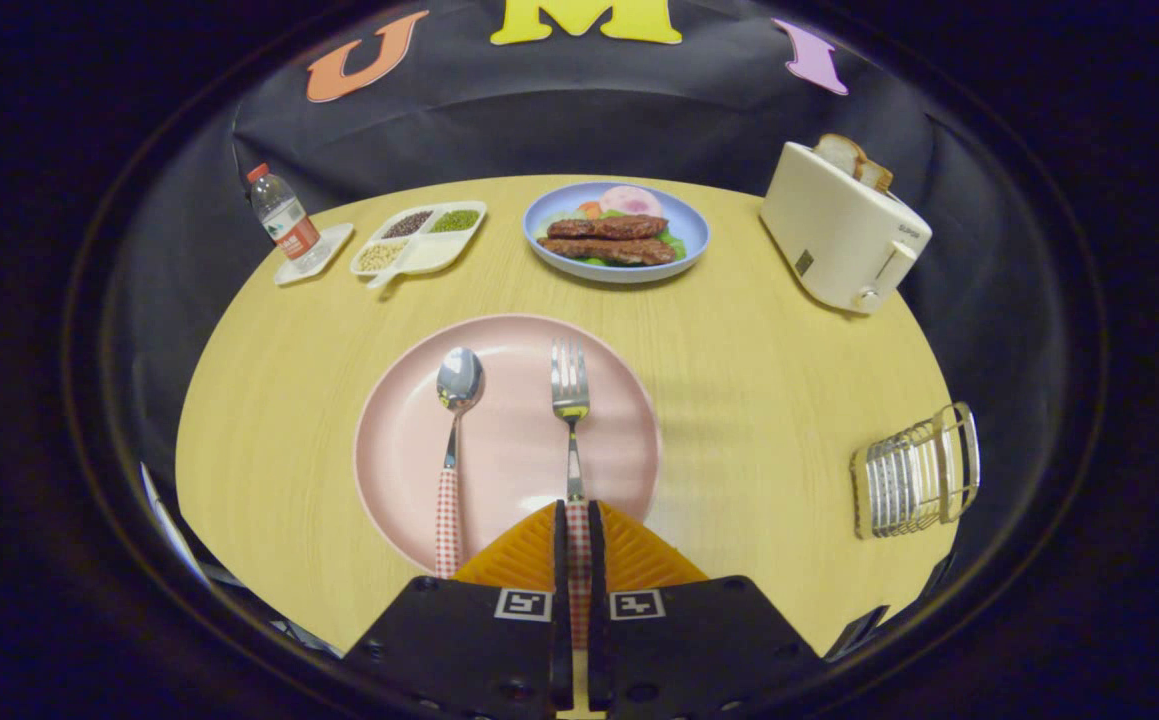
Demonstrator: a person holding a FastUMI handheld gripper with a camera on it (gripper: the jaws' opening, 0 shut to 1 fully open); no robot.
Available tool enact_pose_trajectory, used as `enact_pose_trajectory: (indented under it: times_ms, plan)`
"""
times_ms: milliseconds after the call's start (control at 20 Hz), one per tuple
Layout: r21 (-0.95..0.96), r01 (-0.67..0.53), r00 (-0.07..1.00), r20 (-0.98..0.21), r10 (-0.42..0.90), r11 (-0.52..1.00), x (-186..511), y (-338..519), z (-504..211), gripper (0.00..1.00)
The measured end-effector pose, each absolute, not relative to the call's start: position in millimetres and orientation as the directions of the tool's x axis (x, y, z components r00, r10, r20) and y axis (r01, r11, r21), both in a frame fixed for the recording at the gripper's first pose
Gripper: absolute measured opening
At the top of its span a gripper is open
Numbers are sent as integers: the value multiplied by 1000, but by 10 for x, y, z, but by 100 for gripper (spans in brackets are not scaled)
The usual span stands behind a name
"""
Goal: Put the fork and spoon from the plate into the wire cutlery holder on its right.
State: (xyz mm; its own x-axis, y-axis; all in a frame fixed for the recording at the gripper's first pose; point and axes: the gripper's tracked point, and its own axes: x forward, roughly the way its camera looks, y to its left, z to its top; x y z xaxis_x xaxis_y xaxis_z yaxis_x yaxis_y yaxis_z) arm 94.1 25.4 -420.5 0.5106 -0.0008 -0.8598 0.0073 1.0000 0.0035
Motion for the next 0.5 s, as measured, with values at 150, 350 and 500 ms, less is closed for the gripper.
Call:
enact_pose_trajectory:
  times_ms: [150,350,500]
  plan:
    - [-10,18,530,-848,-18,1000,793,-19,-3956,6]
    - [-27,42,546,-837,-46,999,622,-449,-3698,6]
    - [-39,60,560,-826,-66,997,527,-789,-3554,6]
